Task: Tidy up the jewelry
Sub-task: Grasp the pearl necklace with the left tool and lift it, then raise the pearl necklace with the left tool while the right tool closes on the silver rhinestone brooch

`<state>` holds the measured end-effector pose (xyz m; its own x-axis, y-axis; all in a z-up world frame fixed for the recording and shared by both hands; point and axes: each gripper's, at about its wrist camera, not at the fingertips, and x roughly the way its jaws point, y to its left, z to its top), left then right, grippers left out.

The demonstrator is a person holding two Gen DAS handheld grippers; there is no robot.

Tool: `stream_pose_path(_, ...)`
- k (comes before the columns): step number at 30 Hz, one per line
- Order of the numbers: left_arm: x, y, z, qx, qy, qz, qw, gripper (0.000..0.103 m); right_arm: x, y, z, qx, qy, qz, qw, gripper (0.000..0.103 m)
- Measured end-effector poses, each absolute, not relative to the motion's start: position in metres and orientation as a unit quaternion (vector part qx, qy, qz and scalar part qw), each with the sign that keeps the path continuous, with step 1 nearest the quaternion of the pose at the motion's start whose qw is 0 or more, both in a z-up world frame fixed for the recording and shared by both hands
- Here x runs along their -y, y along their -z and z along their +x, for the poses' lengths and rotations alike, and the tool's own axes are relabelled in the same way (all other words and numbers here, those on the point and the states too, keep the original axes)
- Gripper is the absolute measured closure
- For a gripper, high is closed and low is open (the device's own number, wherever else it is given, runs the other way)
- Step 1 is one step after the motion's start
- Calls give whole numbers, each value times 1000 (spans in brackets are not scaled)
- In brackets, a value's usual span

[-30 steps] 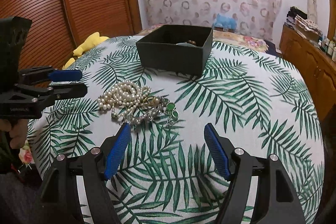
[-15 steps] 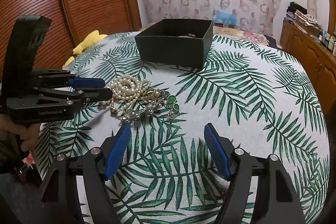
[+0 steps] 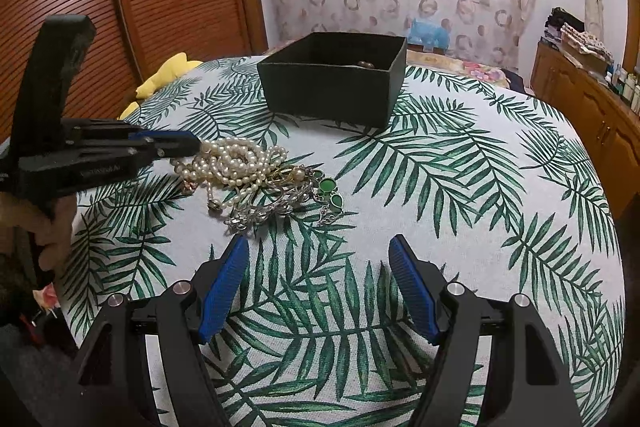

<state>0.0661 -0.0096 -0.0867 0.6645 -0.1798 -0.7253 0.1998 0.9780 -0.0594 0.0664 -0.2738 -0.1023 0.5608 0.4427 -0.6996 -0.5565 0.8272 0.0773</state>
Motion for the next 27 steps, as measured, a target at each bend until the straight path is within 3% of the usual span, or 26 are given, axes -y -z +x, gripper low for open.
stream_pose_path(13,-2,23,28,-311,116,-12,943,96,273,102,66,-372,-283,-80,880,28)
stream_pose_path(27,-18,-5,9,-270,112,-24,956,96,249,89,64,-364,-316,-115,869,29)
